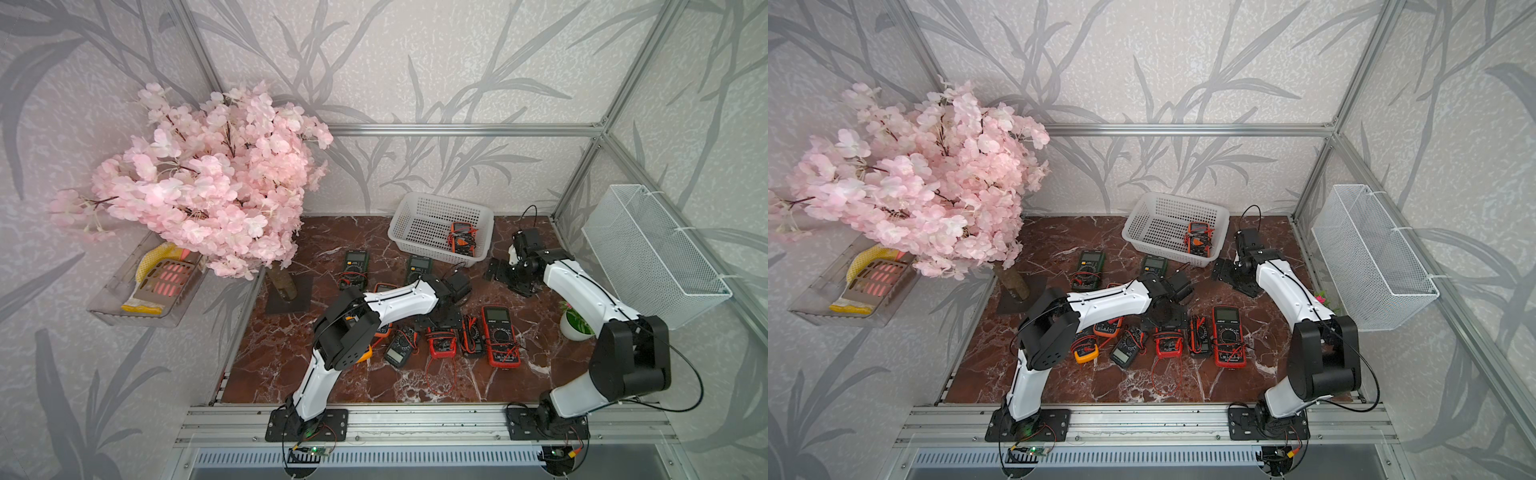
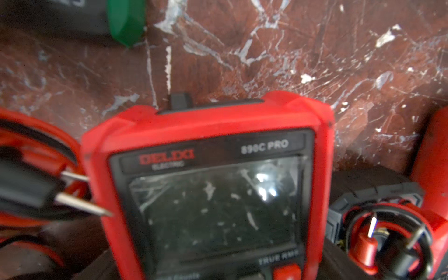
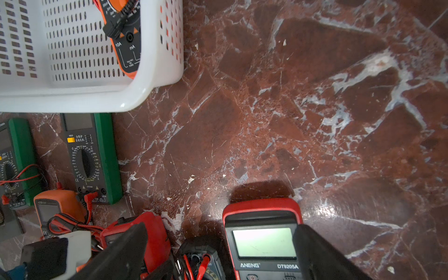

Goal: Put the multimeter into the basket
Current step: Pick up the multimeter from the center of the board.

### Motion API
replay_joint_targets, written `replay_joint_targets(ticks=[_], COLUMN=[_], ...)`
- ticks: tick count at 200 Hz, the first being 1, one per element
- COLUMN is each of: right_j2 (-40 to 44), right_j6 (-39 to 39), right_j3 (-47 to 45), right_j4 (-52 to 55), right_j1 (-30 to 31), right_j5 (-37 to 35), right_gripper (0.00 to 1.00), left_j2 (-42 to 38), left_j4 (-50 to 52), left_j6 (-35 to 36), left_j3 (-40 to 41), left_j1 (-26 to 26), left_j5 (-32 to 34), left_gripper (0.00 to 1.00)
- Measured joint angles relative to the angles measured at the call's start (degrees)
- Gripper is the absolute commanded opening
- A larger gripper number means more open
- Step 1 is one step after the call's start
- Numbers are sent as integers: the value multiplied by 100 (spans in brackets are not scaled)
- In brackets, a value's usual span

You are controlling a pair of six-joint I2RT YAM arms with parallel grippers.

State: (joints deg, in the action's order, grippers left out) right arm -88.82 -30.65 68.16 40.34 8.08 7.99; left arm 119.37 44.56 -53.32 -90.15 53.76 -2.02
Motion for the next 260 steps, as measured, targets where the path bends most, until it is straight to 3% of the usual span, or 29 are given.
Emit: replay_joint_targets(ticks=[34, 97, 152, 219, 260], right_j2=[0, 2, 15, 79, 81], right_j6=[2, -13, -136, -275, -363], right_j3=[0, 2, 68, 319, 455], right_j4=[2, 24, 42, 28, 20], right_j1=[0, 0, -11, -46, -157], right_j5=[0, 7, 68, 129, 162], right_gripper=[99, 99, 99, 99, 99], left_j2=[-2, -4, -201, -297, -190], left_j4=[0, 315, 846, 1469, 1823], left_j6=[85, 249, 437, 793, 1137], left_j3=[7, -153, -835, -2205, -3283], left_j1=[0, 2, 4, -85, -422], left_j5=[-7, -98, -197, -153, -63], left_gripper=[54, 35, 32, 31, 31])
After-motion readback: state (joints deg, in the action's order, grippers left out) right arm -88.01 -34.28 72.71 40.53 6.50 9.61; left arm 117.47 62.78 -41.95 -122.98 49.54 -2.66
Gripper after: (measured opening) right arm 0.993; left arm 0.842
